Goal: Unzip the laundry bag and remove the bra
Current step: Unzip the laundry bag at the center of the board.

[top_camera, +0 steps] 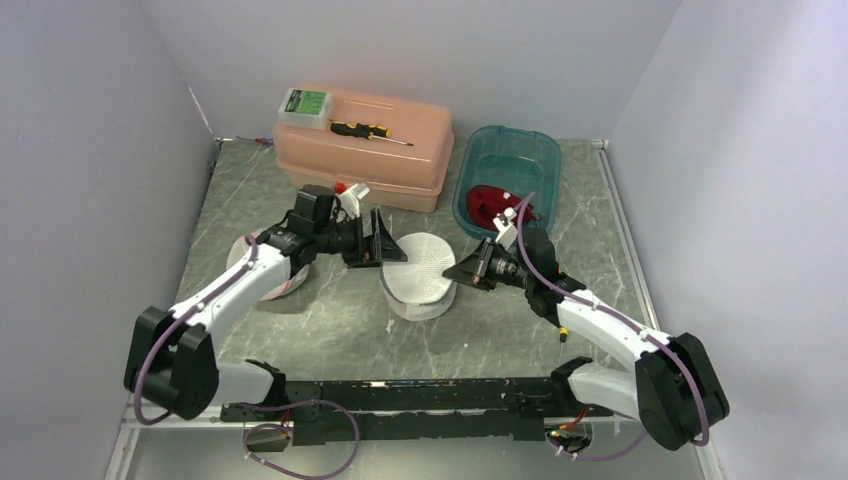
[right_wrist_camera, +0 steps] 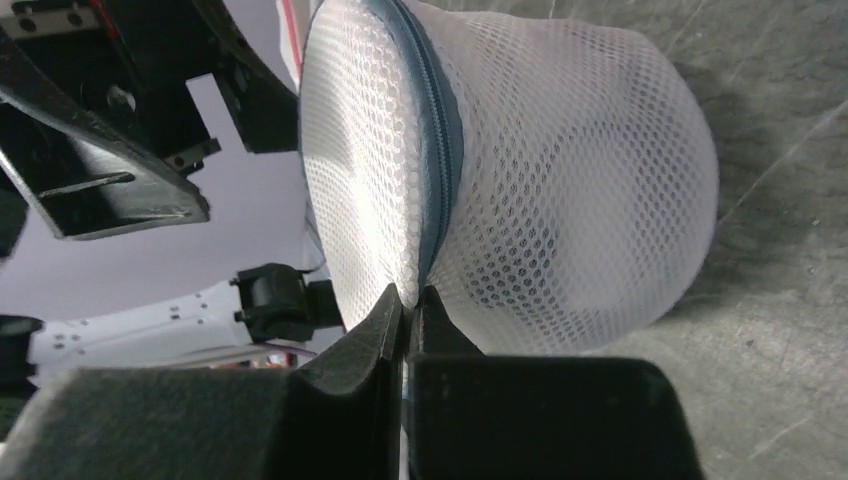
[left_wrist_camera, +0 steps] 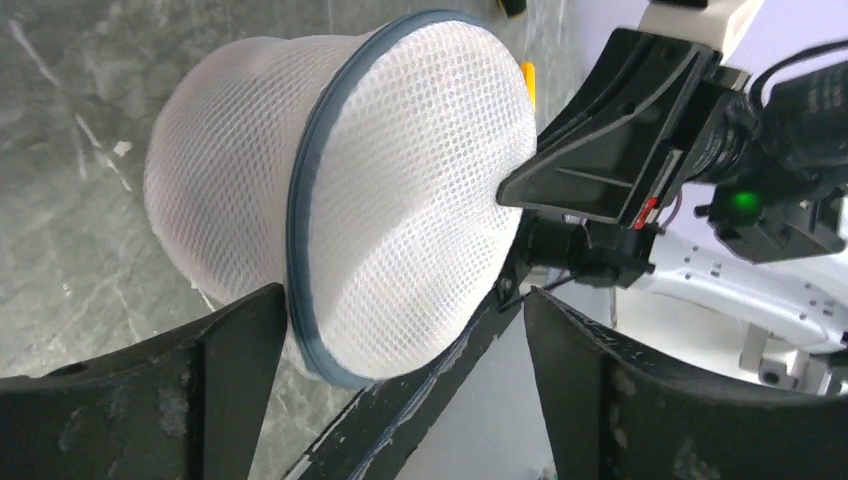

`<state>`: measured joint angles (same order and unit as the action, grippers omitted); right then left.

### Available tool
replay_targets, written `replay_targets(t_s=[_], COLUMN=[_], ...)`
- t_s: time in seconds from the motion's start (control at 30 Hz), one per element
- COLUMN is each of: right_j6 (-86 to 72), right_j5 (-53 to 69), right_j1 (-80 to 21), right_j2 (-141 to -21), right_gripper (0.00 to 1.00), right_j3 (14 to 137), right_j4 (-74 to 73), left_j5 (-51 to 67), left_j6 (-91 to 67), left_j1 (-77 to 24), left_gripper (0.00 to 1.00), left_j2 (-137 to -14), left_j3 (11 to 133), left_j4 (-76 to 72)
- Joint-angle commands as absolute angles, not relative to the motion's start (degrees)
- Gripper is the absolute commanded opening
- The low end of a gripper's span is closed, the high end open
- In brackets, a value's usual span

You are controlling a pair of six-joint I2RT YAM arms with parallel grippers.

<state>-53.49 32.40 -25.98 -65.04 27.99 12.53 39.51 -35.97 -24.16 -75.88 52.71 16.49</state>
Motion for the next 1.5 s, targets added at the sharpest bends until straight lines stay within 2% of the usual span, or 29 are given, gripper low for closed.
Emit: replay_targets(t_s=[0.0,0.1,0.37,0.53,0.77,0.97,1.2,1.47], right_j6=[-63.8,-70.1,-75.8,-75.8,-74.1,-71.5,-67.7,-65.2], right_j5=[27.2,24.5,15.9,15.6,15.7,15.5,14.6,13.4], right_j1=[-26.1,-26.6,-29.7,-30.3,-30.4,-30.7,-31.5,-32.4], right_j2=[-62.3,-62.4,-60.5,-61.0,-60.7,-59.3,-57.6,-56.8], right_gripper=[0.0,0.0,0.0,0.0,0.0,0.0,0.0,0.0], right_j3=[25.5,23.2,22.4,22.7,21.7,22.1,22.5,23.6], right_j4=[18.3,22.5,22.0,22.0,22.3,20.1,17.1,15.5], left_j5=[32.0,28.7,21.0,18.3,18.3,17.3,16.4,17.0], left_j6=[-41.9,-48.8,-69.1,-71.4,-70.8,-70.1,-68.3,-67.4], left_j1=[-24.0,-24.1,-28.3,-32.0,-33.2,-33.1,-33.1,-33.1], left_gripper=[0.94,0.94,0.94,0.94,0.72,0.64,0.39,0.26], left_j2=[-67.6,-62.6,-51.8,-55.2,-63.9,-67.7,-70.1,-70.7], left_j3=[51.5,47.0,34.0,34.2,37.9,38.5,39.8,40.3], left_j4=[15.7,15.0,8.2,4.9,0.9,0.5,0.4,0.4])
